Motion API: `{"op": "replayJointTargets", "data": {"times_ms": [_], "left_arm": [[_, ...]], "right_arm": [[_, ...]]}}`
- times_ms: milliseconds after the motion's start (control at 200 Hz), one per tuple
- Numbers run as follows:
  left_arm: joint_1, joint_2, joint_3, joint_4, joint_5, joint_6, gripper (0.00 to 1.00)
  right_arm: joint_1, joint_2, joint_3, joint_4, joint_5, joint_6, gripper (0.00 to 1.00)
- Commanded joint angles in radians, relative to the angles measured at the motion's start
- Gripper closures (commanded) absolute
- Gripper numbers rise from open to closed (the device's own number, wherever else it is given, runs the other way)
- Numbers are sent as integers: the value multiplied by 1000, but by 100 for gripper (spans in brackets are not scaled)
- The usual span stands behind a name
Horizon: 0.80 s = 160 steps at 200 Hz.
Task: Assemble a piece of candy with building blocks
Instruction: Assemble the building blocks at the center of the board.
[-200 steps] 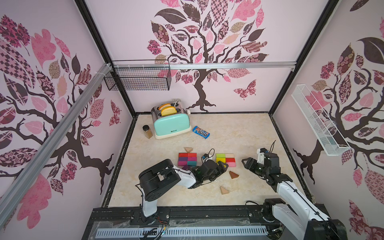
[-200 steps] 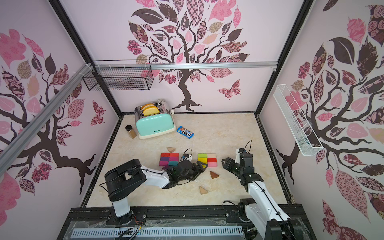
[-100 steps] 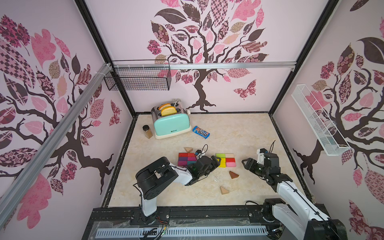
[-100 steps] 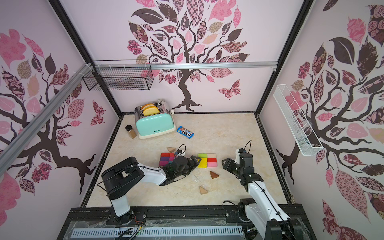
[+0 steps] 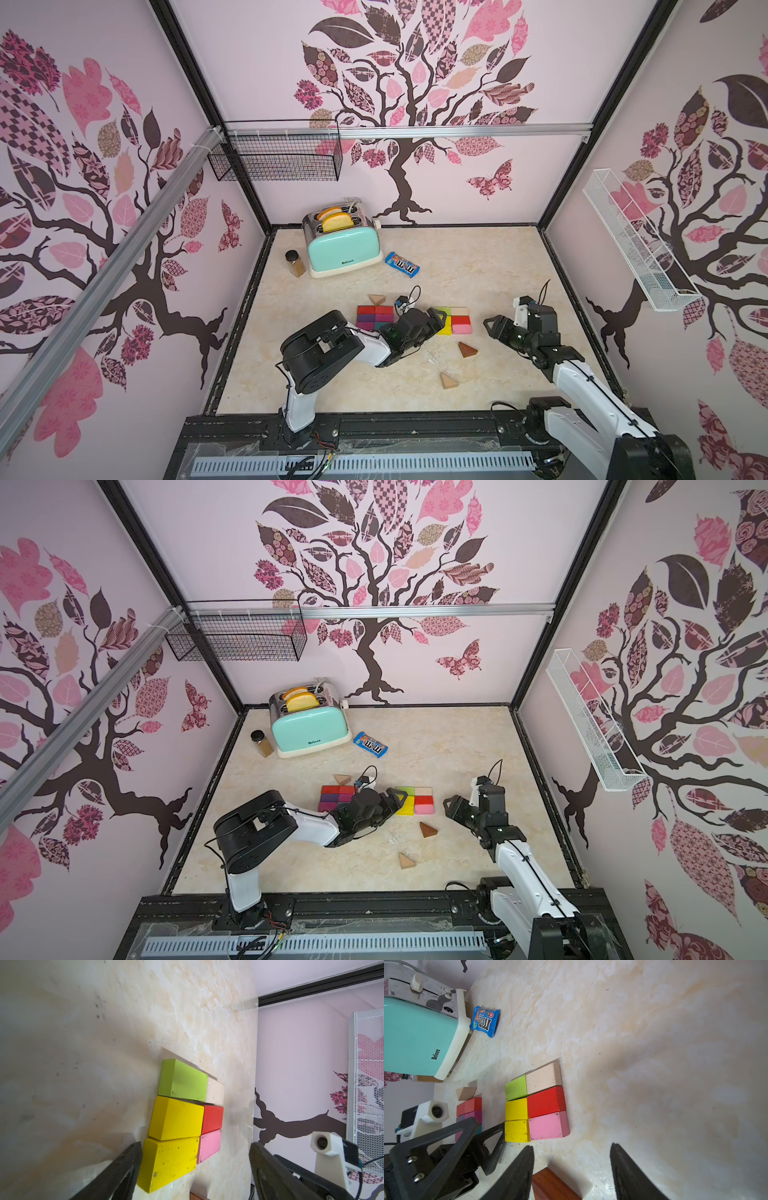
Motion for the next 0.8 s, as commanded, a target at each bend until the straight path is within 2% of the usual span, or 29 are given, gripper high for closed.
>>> {"op": "replayJointTargets", "data": {"times_ms": [0,585,795], "left_arm": [[-16,76,-44,-253,28,-2,14],[-32,95,-29,-242,40,-19,14],[-29,74,-53,-255,3,-28,14]], "right_arm": [[-5,-12,31,-3,17,-12,38],[-7,-10,27,1,20,-12,38],[-5,-12,26,0,20,-12,38]]}}
